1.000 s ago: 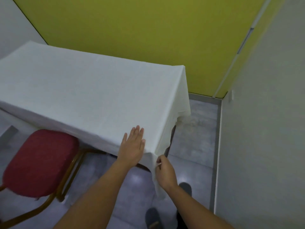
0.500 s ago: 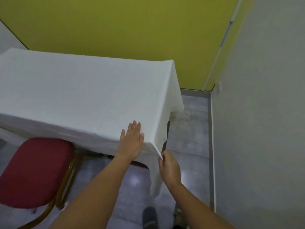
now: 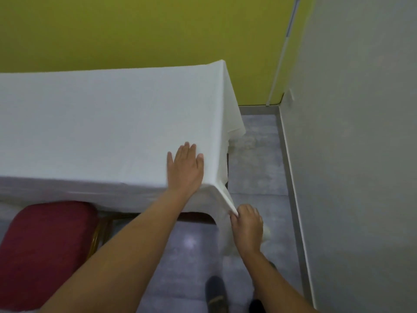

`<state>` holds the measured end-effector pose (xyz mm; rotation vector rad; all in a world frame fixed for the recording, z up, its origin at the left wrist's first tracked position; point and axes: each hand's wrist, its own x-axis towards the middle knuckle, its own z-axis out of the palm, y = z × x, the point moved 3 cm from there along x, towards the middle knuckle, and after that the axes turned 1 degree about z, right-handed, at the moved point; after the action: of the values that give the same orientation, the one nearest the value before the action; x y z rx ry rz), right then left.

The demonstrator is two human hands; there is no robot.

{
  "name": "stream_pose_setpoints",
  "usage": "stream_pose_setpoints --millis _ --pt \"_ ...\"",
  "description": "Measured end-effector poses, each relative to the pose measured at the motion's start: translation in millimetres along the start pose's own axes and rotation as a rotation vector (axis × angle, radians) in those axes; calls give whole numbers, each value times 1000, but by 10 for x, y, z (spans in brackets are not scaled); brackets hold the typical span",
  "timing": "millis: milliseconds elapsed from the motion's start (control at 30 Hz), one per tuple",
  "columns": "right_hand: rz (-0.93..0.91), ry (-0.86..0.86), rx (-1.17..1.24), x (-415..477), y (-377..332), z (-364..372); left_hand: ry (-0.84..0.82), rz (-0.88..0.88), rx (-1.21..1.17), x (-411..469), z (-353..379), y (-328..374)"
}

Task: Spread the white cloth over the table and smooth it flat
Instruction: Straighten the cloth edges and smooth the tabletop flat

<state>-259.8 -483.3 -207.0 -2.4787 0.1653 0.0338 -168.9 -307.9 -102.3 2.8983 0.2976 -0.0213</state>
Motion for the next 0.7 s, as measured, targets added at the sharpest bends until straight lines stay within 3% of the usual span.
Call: stream_pose_setpoints --millis 200,400,533,700 --pt "119 -19 220 148 166 225 86 50 -124 154 225 70" --pt "-139 23 142 42 355 288 147 60 -137 158 242 55" --pt "-141 34 108 -212 626 428 166 60 -134 148 268 38" --pt "-213 247 233 -271 337 271 175 63 -136 147 270 40"
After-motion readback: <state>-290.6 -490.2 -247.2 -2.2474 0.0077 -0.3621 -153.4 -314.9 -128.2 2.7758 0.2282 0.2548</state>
